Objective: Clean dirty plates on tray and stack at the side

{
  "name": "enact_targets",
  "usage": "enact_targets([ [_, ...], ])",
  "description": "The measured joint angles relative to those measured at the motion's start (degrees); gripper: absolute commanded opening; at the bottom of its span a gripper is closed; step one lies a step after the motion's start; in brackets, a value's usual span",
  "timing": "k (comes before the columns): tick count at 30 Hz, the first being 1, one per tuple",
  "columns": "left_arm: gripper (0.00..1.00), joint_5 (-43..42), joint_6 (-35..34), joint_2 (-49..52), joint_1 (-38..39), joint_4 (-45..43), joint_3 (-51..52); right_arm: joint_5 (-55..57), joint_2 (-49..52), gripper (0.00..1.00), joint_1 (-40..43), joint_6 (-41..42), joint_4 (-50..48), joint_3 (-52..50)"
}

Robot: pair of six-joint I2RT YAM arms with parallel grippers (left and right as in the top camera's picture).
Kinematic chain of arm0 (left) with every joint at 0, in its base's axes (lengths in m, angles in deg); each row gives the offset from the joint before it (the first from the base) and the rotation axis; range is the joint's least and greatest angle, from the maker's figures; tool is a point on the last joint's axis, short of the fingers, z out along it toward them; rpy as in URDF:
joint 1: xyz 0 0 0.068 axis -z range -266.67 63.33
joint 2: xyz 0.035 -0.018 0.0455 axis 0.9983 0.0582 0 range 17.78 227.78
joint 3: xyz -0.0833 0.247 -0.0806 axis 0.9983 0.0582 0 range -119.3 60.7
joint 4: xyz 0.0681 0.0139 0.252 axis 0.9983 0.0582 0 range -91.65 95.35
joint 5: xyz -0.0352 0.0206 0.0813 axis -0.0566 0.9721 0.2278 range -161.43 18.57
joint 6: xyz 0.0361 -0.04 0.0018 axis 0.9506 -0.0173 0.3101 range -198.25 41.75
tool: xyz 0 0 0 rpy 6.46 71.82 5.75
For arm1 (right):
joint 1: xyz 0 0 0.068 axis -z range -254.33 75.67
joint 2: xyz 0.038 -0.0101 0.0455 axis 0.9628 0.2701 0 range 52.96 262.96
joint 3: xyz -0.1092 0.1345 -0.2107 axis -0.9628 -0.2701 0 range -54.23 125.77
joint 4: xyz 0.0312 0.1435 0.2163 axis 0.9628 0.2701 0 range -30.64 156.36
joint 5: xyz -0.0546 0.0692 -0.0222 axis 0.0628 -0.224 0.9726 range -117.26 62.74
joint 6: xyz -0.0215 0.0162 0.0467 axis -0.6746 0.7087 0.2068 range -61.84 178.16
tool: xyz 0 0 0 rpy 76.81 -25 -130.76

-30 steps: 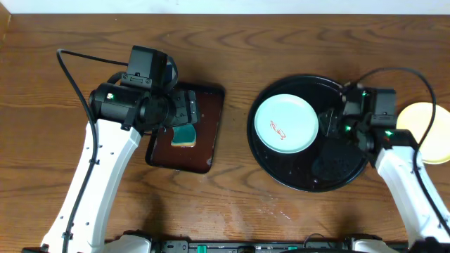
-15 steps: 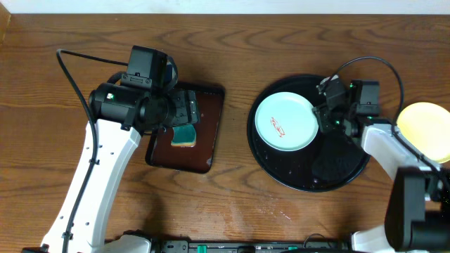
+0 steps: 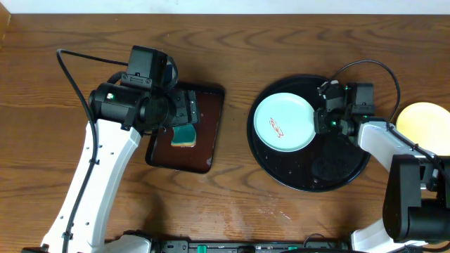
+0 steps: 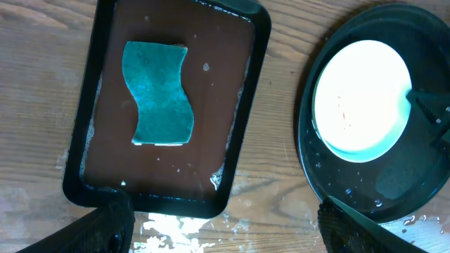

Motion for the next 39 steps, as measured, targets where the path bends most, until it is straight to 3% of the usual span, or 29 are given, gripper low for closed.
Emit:
enact_targets([
  [4,0.84,0.0,0.0,0.0,0.0,0.3,0.0,2.5,-2.1,0.01,0.0,6.5,5.2,0.1],
  [8,0.84,0.0,0.0,0.0,0.0,0.3,0.0,4.3,-5.7,0.01,0.0,7.8,8.1,0.1],
  [10,0.84,0.0,0.0,0.0,0.0,0.3,0.0,4.5,-7.6,0.15,-0.2,6.0,8.4,0.1],
  [12,0.84,0.0,0.0,0.0,0.0,0.3,0.0,4.6,-8.7,0.44,-0.8,3.1,8.0,0.1],
  [16,0.84,0.0,0.0,0.0,0.0,0.3,0.0,4.5,-7.9,0.51,-1.8,-4.9,6.4,0.1],
  [18,0.84,0.0,0.0,0.0,0.0,0.3,0.0,4.4,-5.9,0.5,-1.9,-7.4,4.0,0.1],
  [21,0.84,0.0,0.0,0.0,0.0,0.5,0.0,4.6,-1.4,0.38,-1.8,-9.7,0.8,0.1],
  [24,0.84,0.0,0.0,0.0,0.0,1.0,0.0,4.3,2.2,0.01,-1.8,-10.7,-1.5,0.2],
  [31,0.84,0.0,0.0,0.0,0.0,1.4,0.0,4.2,0.3,0.01,-1.7,-4.2,2.2,0.6],
  [39,0.84,0.1,0.0,0.0,0.0,1.3,0.0,9.0,-10.8,0.01,-0.8,15.3,23.3,0.3],
])
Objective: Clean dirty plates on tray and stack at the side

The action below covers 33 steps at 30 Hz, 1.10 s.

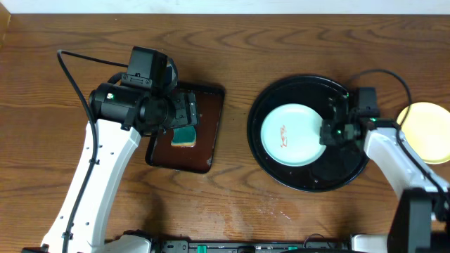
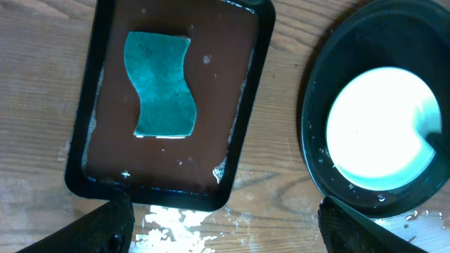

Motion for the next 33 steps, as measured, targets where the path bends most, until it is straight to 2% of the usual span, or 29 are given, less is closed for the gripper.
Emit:
enact_targets([
  [4,0.84,0.1,0.0,0.0,0.0,0.0,0.0,2.4,-0.8,0.01,0.1,7.0,3.7,-0.2],
  [5,0.84,0.3,0.0,0.0,0.0,0.0,0.0,2.9,-0.7,0.04,0.1,7.9,3.4,-0.4],
  [6,0.84,0.5,0.0,0.0,0.0,0.0,0.0,3.3,-0.7,0.17,0.1,8.6,3.2,-0.7],
  [7,0.84,0.9,0.0,0.0,0.0,-0.1,0.0,3.7,-0.7,0.24,0.1,9.4,3.0,-0.9],
  [9,0.84,1.6,0.0,0.0,0.0,-0.4,0.1,4.4,-0.7,0.29,0.1,10.5,2.6,-1.2],
  [15,0.79,3.1,0.0,1.3,0.0,-2.1,3.0,2.3,-0.9,0.29,0.1,5.8,0.9,-1.3],
  [20,0.77,7.1,-0.5,6.3,0.0,-8.0,6.9,-1.7,-5.5,0.31,0.1,1.2,1.5,-1.3],
  [25,0.58,8.8,-0.4,14.2,0.0,-14.7,9.7,-3.2,-15.0,0.36,0.1,-0.4,2.0,-1.2],
  [29,0.49,9.2,-0.8,22.5,0.0,-19.7,9.9,-3.8,-20.1,0.36,0.1,-0.9,3.5,-1.1],
  [33,0.4,9.9,-0.7,28.9,0.0,-23.5,9.9,-4.0,-20.6,0.36,0.1,-1.1,5.2,-1.1],
])
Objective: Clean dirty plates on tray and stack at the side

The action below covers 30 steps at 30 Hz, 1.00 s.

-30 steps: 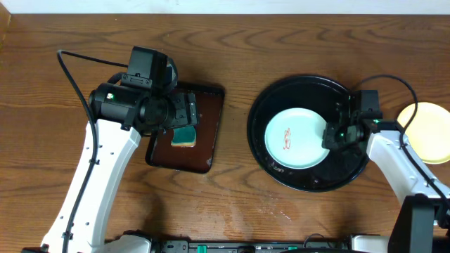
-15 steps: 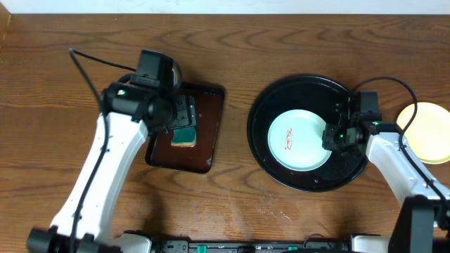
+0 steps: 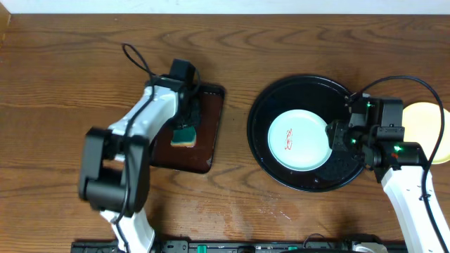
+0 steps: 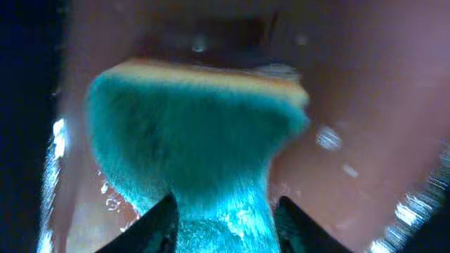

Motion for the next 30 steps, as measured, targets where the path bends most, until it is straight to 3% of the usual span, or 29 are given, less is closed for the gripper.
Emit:
enact_targets([
  [1,0.37,0.3,0.0,1.0,0.0,-0.5,0.0,0.0,0.0,0.37,0.0,0.0,0.6,0.0],
  [5,0.08,1.2,-0.5,1.8,0.0,-0.8,0.0,0.0,0.0,0.37,0.0,0.0,2.2,0.0],
  [15,0.07,1.9,-0.2,1.4,-0.2,1.6,-0.8,5.2,0.8,0.39,0.2,3.9,2.1,0.0],
  [16,0.17,1.9,-0.2,1.2,-0.2,2.4,-1.1,5.5,1.4,0.41,0.4,4.4,1.8,0.0],
  [17,0.38,1.9,0.1,0.9,-0.2,3.3,-1.4,5.9,2.1,0.44,0.5,4.9,1.5,0.0],
  [19,0.51,1.7,-0.1,-0.2,-0.2,5.3,-1.5,5.9,3.7,0.49,1.1,5.4,1.3,0.0],
  [27,0.57,1.4,-0.2,-3.7,-0.1,6.1,-0.9,4.4,5.2,0.58,1.7,3.9,1.3,0.0],
  [30,0.5,1.4,-1.0,-3.6,-0.1,2.4,1.5,4.7,5.3,0.6,1.7,3.2,1.3,0.0],
])
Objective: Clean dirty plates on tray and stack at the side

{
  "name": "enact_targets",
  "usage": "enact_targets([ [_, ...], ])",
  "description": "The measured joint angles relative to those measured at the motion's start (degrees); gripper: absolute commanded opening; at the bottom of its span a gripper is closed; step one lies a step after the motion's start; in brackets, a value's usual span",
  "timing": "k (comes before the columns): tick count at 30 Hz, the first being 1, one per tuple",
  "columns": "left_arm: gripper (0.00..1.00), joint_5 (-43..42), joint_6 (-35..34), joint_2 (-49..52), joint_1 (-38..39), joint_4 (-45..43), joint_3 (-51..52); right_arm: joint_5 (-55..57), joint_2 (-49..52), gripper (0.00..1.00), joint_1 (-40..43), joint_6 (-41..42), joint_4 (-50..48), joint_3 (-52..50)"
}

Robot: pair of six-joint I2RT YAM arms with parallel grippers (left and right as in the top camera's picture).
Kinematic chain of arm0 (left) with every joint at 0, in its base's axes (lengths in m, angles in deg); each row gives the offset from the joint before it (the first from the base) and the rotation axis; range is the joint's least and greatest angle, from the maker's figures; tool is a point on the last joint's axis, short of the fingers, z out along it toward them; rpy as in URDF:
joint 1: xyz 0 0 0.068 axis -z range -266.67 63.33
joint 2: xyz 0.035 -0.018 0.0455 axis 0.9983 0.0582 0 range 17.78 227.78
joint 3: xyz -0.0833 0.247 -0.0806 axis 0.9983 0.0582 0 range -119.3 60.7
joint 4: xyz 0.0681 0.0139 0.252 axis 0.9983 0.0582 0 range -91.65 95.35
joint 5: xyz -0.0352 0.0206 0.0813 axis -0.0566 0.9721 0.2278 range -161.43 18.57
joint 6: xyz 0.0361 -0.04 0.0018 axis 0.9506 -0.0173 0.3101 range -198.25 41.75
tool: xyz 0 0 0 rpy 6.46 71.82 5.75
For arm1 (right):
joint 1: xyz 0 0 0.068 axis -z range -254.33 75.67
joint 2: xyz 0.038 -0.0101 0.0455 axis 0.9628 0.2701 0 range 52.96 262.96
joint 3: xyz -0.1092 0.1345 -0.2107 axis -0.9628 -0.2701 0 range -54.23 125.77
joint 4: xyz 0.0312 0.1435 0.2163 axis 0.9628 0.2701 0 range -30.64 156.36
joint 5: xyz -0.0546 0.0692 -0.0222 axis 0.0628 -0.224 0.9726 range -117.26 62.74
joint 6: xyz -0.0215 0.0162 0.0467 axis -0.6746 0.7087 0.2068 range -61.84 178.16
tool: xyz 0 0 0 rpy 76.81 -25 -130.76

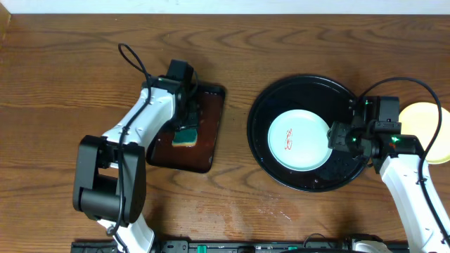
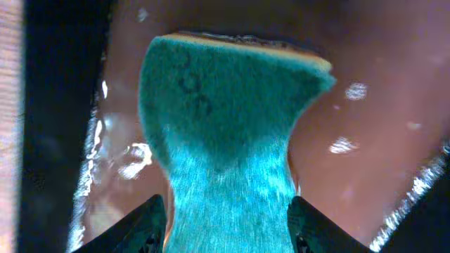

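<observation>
A pale teal plate point(image 1: 299, 140) with a red smear point(image 1: 285, 140) lies in the black round tray point(image 1: 309, 88). My right gripper point(image 1: 337, 137) is at the plate's right rim and looks shut on it. A teal sponge point(image 2: 228, 119) with a yellow underside lies in the wet brown rectangular tray point(image 1: 211, 123). My left gripper point(image 2: 228, 225) is low in that tray, shut on the sponge's narrow waist. Its fingers point(image 2: 144, 225) press the sponge from both sides. In the overhead view the sponge point(image 1: 185, 135) pokes out below the left wrist.
A yellow plate point(image 1: 427, 133) lies on the table at the right edge, beside the round tray. Water drops and foam cover the brown tray's floor point(image 2: 365, 112). The round tray's wet floor point(image 1: 330, 169) also shows drops. Bare wood surrounds both trays.
The left wrist view is sharper and shows a little more of the sponge, with the fingers slightly wider on its waist. The plate and right gripper stay where they were.
First my left gripper hung open high above the brown tray while the right gripper held the plate tilted at the round tray's left. Then the plate lay nearer the tray's middle. Later my left gripper was down around the sponge, where it stays.
</observation>
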Motion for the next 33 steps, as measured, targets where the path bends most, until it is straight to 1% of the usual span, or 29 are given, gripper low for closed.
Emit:
enact_targets([
  [1,0.44,0.0,-0.5,0.3,0.0,-1.4,1.1,0.2,0.2,0.61,0.0,-0.2,0.0,0.0],
  [2,0.34,0.0,-0.8,0.7,0.0,-2.1,1.8,0.3,0.4,0.61,0.0,-0.2,0.0,0.0],
  [3,0.23,-0.2,-1.1,1.2,0.0,-2.9,2.3,0.4,0.8,0.61,0.0,-0.2,-0.1,0.0],
  [4,0.08,-0.3,-1.2,1.6,0.0,-3.3,2.4,0.5,1.2,0.62,0.1,-0.3,-0.2,0.0],
  [6,0.07,-0.9,-1.4,1.7,0.0,-3.7,2.4,0.6,2.4,0.66,0.3,-0.3,-0.7,0.0],
  [8,0.08,-0.9,-1.2,1.7,0.1,-3.7,2.4,0.7,3.4,0.67,0.8,-0.6,-1.6,0.0],
  [10,0.07,-1.0,-1.0,1.7,0.1,-3.2,2.4,0.8,4.4,0.67,1.4,-0.6,-2.4,0.0],
  [13,0.07,-1.0,-0.6,1.7,0.1,-0.6,1.4,0.7,6.6,0.64,3.0,-0.9,-3.8,0.0],
  [18,0.07,-1.0,0.0,1.4,0.1,5.0,-1.6,-3.1,11.1,0.61,4.4,-4.8,-4.9,0.0],
  [22,0.08,-1.0,0.4,-1.6,0.2,7.6,-3.7,-6.2,13.8,0.61,4.4,-7.4,-5.4,0.0],
  [25,0.07,-1.0,0.7,-5.7,0.9,8.5,-5.0,-6.4,16.0,0.55,4.4,-8.5,-7.9,0.0],
  [29,0.07,-1.9,1.5,-11.1,3.3,8.3,-5.8,-6.8,18.6,0.36,4.4,-9.5,-11.2,0.1],
  [30,0.08,-2.4,1.6,-12.0,4.0,8.1,-5.9,-7.0,19.2,0.33,4.4,-9.6,-11.3,0.1],
  [31,0.07,-3.1,1.7,-12.9,5.0,7.9,-5.9,-7.2,19.8,0.33,4.4,-9.6,-11.4,0.1],
  [33,0.08,-4.6,1.7,-13.6,6.9,7.4,-5.9,-7.4,20.9,0.3,4.4,-9.3,-11.3,0.1],
])
